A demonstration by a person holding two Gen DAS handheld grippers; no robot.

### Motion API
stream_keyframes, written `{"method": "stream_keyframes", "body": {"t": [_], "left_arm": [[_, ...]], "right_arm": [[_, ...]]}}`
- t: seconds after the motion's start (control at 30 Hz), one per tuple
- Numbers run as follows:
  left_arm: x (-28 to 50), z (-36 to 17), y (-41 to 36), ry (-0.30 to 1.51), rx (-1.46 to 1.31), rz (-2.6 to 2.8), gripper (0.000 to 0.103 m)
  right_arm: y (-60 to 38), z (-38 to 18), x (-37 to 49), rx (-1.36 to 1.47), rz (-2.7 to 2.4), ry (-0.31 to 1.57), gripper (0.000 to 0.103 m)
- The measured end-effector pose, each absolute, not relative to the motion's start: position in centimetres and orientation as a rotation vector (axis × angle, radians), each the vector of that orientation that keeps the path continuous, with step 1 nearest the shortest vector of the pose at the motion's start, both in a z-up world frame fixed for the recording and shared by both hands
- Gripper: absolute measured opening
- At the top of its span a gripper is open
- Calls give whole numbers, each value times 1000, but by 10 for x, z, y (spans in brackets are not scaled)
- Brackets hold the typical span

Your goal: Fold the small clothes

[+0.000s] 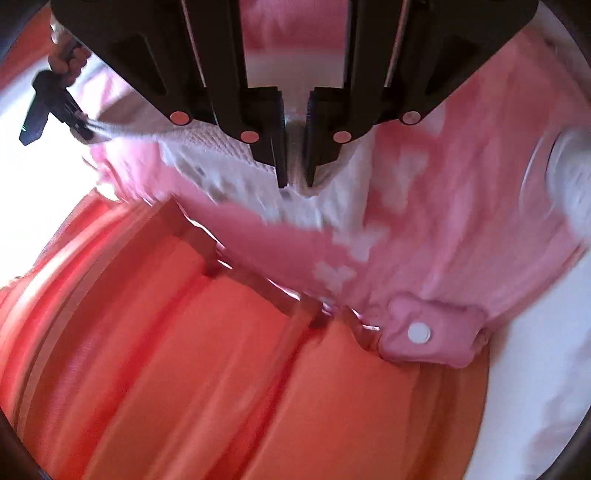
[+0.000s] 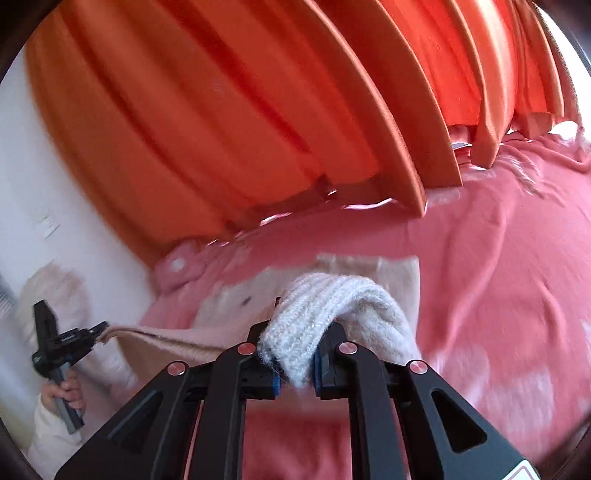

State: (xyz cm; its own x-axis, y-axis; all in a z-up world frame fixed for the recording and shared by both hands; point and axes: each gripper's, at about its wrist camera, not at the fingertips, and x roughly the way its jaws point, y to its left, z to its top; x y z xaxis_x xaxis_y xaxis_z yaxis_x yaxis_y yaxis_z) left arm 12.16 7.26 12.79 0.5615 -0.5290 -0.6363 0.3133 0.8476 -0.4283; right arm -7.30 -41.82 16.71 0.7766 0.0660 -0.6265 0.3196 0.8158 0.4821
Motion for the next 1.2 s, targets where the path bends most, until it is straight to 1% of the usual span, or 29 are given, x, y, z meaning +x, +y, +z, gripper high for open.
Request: {"method": "stream_keyframes", "body": {"t": [0.07,0.13,0.17,0.2,0.23,0.27,0.3,0.33,0.37,0.43,0.6,0.63,0.67,0.7,0.73,0.77,0.8,0.87,0.93,0.97,1.0,1.03,1.07,1.13,1.17,1.2], "left_arm": [[173,100,46,877,-286,-453,9],[206,67,31,940,-318,-423,12],[218,50,30,962,-329,-390,12],[229,32,30,994,-330,-347,13],[235,19,33,1021,-339,-324,17],[235,14,37,1031,-354,-337,26],[227,11,44,1026,-361,-353,33],[221,10,49,1012,-355,-369,50],[212,10,54,998,-334,-384,63],[198,6,60,990,-300,-419,69],[196,-21,41,1069,-259,-441,68],[198,-22,37,1063,-244,-433,57],[199,-22,34,1060,-227,-427,32],[203,-19,31,1062,-212,-427,17],[205,-13,31,1058,-216,-431,7],[205,2,34,1028,-247,-450,7],[204,15,37,992,-262,-469,7],[201,42,41,915,-265,-487,7],[206,57,42,892,-290,-506,7],[210,57,40,894,-285,-499,7],[216,48,36,909,-261,-479,7],[220,40,33,931,-251,-465,7],[224,28,30,972,-245,-444,8],[232,-2,26,1063,-267,-414,9],[233,-15,25,1093,-269,-392,10],[233,-21,26,1101,-273,-384,13]], "right_arm": [[-433,131,-20,603,-229,772,17],[-440,103,3,623,-288,828,21],[-444,91,11,645,-330,850,23],[-448,86,11,669,-345,843,23],[-452,87,5,704,-339,805,25],[-452,87,-4,718,-331,775,31],[-455,91,-15,711,-338,743,47],[-455,93,-23,694,-344,728,54],[-454,93,-34,663,-339,716,55],[-450,78,-48,624,-344,754,57],[-441,36,-35,586,-356,873,57],[-439,34,-31,577,-360,879,47],[-439,34,-24,561,-357,887,32],[-440,39,-18,557,-347,891,4],[-441,49,-17,561,-343,869,4],[-445,68,-19,574,-326,798,3],[-447,86,-22,578,-311,735,0],[-454,124,-30,561,-321,616,0],[-461,134,-29,529,-334,593,1],[-465,130,-26,514,-348,614,3],[-470,118,-20,504,-366,666,17],[-475,102,-14,505,-388,727,41],[-479,81,-9,521,-404,788,46],[-479,50,-1,555,-392,867,46],[-476,37,6,552,-376,911,46],[-472,30,10,547,-365,927,49]]}}
